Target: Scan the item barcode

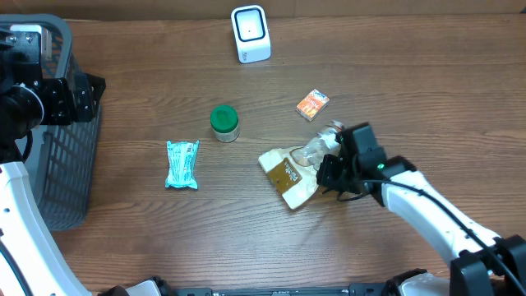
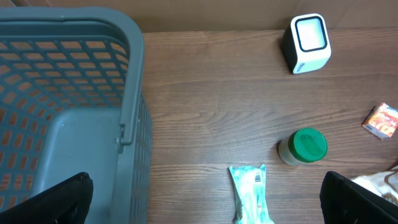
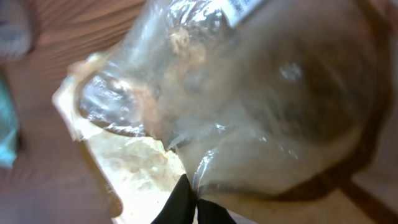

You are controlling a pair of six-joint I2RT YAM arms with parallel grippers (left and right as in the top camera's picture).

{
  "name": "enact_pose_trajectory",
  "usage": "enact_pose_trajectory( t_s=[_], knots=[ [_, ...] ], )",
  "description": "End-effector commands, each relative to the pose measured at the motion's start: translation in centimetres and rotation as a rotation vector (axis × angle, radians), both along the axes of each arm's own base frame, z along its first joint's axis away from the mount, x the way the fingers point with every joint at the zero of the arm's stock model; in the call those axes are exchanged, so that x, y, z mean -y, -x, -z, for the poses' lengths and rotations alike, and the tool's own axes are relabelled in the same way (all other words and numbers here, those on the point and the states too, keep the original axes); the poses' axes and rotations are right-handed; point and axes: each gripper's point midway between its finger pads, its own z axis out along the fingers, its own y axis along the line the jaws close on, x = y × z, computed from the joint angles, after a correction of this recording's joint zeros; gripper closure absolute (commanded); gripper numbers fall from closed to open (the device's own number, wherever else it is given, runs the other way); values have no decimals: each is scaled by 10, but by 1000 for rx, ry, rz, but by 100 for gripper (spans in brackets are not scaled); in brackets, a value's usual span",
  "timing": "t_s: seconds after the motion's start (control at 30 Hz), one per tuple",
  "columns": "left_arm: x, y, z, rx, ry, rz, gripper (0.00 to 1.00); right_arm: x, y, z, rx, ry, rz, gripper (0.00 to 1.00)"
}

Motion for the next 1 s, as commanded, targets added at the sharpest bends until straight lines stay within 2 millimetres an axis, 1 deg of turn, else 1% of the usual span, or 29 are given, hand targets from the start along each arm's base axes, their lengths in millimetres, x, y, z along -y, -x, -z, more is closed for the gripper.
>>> enact_pose_trajectory(
  t_s=[0.0, 0.07, 0.17, 0.23, 0.33, 0.37, 0.4, 0.43, 0.47, 0.5, 0.57, 0.6, 0.67, 0.8, 0.87, 0.97],
  knots=[
    [2, -2, 3, -3, 2, 25, 1, -16, -3, -44, 165, -92, -360, 96],
    [2, -2, 3, -3, 1, 25, 1, -6, 0, -49, 165, -74, -420, 96],
    [2, -2, 3, -3, 2, 25, 0, 12, 1, -52, 176, -38, -475, 96],
    [2, -2, 3, -3, 2, 25, 0, 21, 0, -52, 184, -31, -486, 96],
    [2, -2, 3, -3, 2, 25, 0, 30, -3, -54, 202, -54, -488, 96],
    [2, -2, 3, -3, 1, 25, 0, 35, -5, -54, 204, -52, -470, 94],
    [2, -2, 3, -3, 1, 25, 1, 39, -7, -54, 204, -50, -453, 85],
    [2, -2, 3, -3, 2, 25, 0, 43, -10, -54, 204, -50, -432, 67],
    [2, -2, 3, -3, 1, 25, 0, 49, -13, -54, 200, -51, -397, 53],
    [2, -2, 3, -3, 2, 25, 1, 53, -15, -53, 196, -53, -372, 44],
    [2, -2, 3, -3, 2, 25, 0, 65, -22, -51, 175, -62, -290, 28],
    [2, -2, 3, -3, 1, 25, 0, 70, -25, -49, 162, -73, -249, 21],
    [2, -2, 3, -3, 2, 25, 0, 75, -29, -46, 149, -125, -215, 16],
    [2, -2, 3, -3, 2, 25, 0, 80, -30, -32, 76, -272, -149, 12],
    [2, -2, 3, -3, 2, 25, 0, 80, -27, -19, 1, -326, -93, 12],
    [2, -2, 3, -3, 2, 25, 1, 74, -16, 2, -88, -390, -77, 13]
  ],
)
